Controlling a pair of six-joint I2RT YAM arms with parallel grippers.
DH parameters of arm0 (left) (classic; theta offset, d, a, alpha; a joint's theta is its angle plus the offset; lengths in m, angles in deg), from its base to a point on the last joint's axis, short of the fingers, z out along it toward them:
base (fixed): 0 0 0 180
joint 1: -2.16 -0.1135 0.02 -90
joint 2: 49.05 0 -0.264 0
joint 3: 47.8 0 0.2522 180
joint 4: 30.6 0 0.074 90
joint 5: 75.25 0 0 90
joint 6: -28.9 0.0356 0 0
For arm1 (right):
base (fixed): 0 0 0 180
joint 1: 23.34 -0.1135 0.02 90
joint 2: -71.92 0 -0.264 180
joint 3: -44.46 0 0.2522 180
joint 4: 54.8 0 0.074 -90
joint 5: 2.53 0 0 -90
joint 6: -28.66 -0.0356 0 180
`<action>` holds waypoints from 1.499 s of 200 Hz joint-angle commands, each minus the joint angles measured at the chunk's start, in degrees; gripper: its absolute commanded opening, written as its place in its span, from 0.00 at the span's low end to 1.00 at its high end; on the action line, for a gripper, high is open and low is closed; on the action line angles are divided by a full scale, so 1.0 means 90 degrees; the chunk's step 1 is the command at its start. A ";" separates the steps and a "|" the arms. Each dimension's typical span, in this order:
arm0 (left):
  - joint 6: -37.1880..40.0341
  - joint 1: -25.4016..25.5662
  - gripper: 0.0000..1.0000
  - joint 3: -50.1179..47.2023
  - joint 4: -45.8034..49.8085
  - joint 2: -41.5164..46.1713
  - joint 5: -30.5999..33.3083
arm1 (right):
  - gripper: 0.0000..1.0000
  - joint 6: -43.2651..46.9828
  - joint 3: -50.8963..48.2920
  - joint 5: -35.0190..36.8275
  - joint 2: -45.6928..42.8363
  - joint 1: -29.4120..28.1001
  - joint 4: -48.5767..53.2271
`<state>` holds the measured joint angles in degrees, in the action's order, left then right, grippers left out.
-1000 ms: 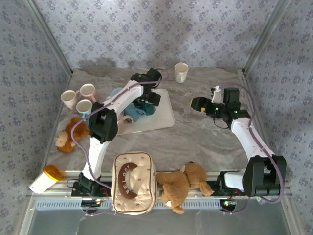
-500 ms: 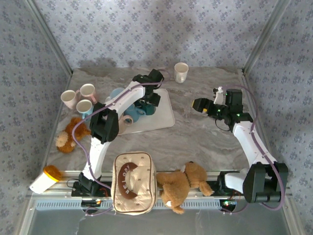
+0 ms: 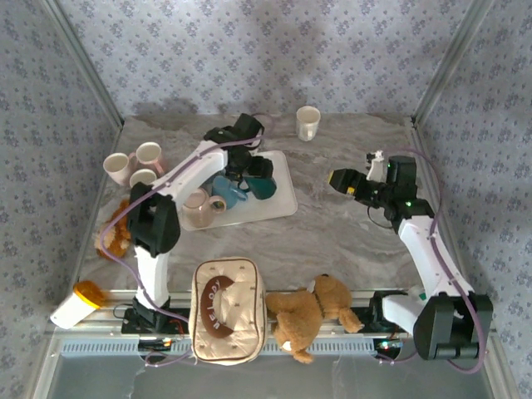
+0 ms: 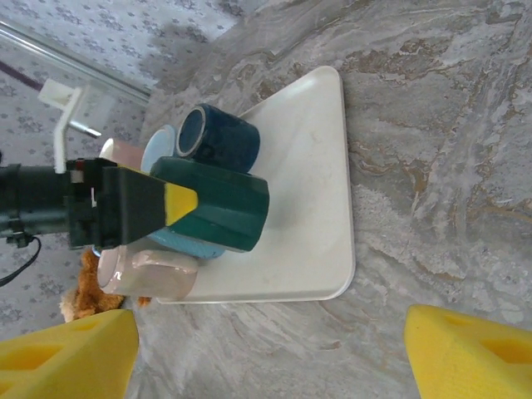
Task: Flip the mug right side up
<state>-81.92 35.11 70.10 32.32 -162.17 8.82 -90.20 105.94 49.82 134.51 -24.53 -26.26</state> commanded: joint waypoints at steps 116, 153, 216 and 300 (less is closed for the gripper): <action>-0.1363 -0.0323 0.65 -0.1285 -0.3111 0.2080 -0.2646 | 0.81 -0.1264 -0.0162 -0.1222 -0.0925 0.0441 -0.0748; -0.1619 -0.0388 0.63 -0.1300 -0.3322 0.2251 -0.3018 | 0.78 -0.1578 -0.0104 -0.1445 -0.1050 0.0492 -0.1111; -0.2710 -0.0459 0.60 -0.1758 -0.4527 0.2372 -0.3836 | 0.71 -0.2755 -0.0077 -0.2001 -0.0875 0.0457 -0.2479; -0.3371 -0.0503 0.60 -0.2042 -0.5441 0.2393 -0.4560 | 0.58 -0.3687 -0.0034 -0.1988 -0.0191 -0.0035 -0.3729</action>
<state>-109.50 31.02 50.87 -7.67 -144.58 -26.89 -120.53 104.76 33.78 130.68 -22.76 -53.82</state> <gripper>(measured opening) 0.691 0.601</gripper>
